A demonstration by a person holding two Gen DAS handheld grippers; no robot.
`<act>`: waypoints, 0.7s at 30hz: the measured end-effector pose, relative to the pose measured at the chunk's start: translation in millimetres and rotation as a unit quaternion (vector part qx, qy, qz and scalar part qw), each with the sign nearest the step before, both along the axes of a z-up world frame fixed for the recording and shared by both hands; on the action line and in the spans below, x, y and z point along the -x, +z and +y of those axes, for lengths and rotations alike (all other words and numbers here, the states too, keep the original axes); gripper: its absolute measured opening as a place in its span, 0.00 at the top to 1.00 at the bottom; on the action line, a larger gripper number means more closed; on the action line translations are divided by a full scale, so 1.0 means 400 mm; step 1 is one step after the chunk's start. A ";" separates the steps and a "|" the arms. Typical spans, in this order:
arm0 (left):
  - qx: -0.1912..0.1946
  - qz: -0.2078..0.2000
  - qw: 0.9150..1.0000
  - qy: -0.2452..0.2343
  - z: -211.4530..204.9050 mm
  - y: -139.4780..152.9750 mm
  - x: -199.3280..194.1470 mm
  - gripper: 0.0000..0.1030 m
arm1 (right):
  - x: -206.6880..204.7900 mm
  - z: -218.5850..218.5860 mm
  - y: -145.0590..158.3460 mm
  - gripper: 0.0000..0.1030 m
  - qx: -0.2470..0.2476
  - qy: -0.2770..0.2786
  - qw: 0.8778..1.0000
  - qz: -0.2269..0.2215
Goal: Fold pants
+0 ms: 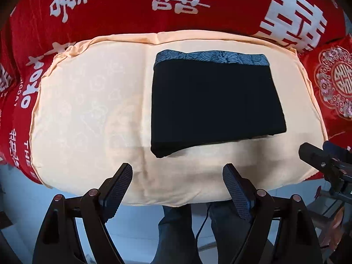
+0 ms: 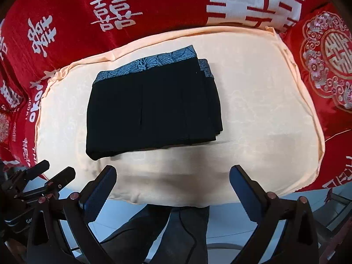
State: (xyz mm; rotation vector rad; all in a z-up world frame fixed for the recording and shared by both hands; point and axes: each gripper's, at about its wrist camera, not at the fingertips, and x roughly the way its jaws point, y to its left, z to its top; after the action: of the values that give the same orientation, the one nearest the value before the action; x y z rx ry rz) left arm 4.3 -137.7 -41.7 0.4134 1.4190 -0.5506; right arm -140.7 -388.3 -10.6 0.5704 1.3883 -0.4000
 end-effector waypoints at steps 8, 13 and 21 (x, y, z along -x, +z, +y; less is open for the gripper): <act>0.000 -0.010 1.000 -0.018 -0.013 0.021 0.016 0.00 | -0.010 0.041 0.029 0.01 0.000 0.014 1.000 -0.004; -0.011 -0.012 1.000 -0.018 -0.017 0.023 0.014 0.00 | -0.019 0.057 0.038 0.01 -0.004 0.018 1.000 -0.005; -0.020 -0.012 1.000 -0.012 -0.014 0.027 0.013 0.00 | -0.037 0.061 0.057 0.01 0.004 0.013 1.000 -0.006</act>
State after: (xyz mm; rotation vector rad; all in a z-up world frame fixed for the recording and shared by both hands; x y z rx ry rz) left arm -0.8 -143.4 -30.7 0.4673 1.4044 -0.5357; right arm -125.8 -364.1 12.3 0.5460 1.3813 -0.3814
